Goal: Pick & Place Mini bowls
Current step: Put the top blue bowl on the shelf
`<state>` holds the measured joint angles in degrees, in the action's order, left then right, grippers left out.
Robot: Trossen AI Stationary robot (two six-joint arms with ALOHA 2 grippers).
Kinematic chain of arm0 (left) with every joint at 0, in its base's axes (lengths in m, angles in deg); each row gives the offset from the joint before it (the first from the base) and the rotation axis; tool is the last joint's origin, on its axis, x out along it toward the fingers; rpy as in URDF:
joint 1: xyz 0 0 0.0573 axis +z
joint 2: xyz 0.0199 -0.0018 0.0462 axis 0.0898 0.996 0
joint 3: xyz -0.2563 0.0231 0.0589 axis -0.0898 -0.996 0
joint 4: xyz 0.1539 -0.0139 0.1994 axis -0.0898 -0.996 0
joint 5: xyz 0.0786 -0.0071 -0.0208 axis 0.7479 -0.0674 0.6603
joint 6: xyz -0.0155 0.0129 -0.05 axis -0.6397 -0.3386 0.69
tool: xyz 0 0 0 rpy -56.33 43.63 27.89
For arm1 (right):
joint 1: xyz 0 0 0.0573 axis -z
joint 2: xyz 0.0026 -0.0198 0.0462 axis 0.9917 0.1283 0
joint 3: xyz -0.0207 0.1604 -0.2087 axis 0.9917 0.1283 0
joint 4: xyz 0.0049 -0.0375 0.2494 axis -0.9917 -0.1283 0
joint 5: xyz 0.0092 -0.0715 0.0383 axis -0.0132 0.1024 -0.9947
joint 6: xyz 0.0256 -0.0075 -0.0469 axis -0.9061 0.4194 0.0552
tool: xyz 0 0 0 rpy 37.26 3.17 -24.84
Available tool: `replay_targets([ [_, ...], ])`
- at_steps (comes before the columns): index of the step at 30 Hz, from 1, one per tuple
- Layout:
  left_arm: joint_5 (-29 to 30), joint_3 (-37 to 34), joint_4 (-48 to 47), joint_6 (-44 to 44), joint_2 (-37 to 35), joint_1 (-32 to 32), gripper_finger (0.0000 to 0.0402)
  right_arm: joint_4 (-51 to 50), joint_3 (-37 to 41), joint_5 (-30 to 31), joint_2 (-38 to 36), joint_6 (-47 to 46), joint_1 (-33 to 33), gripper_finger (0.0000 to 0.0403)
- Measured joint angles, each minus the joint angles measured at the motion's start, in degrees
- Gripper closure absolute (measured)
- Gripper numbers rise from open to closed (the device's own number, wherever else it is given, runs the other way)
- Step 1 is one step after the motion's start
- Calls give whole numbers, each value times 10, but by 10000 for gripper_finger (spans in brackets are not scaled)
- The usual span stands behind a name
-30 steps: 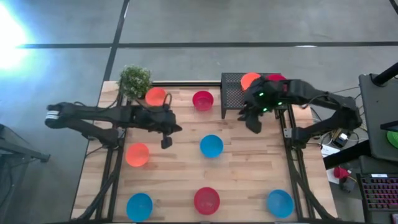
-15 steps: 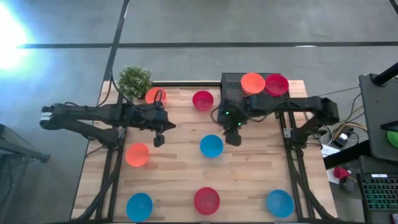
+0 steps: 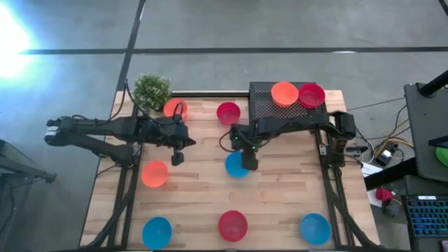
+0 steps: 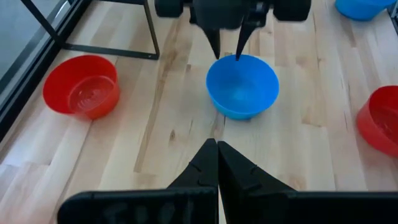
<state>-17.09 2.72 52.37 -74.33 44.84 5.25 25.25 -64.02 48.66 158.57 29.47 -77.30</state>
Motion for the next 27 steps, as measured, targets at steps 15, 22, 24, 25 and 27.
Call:
replay_targets([
  [15, 0, 0, -1, 0, 0, 0, 402, 24, -1, 13, 17, 1, 6, 268],
  [22, 0, 0, 0, 0, 0, 0, 402, 37, 4, 47, 26, -2, 9, 268],
  [24, 0, 0, 0, 0, 0, 0, 402, 41, 4, 47, 33, -2, 8, 268],
  [25, 0, 0, 0, 0, 0, 0, 402, 43, 4, 46, 37, -2, 9, 268],
  [27, 0, 0, 1, 0, 0, 0, 402, 43, 4, 47, 47, -2, 9, 268],
])
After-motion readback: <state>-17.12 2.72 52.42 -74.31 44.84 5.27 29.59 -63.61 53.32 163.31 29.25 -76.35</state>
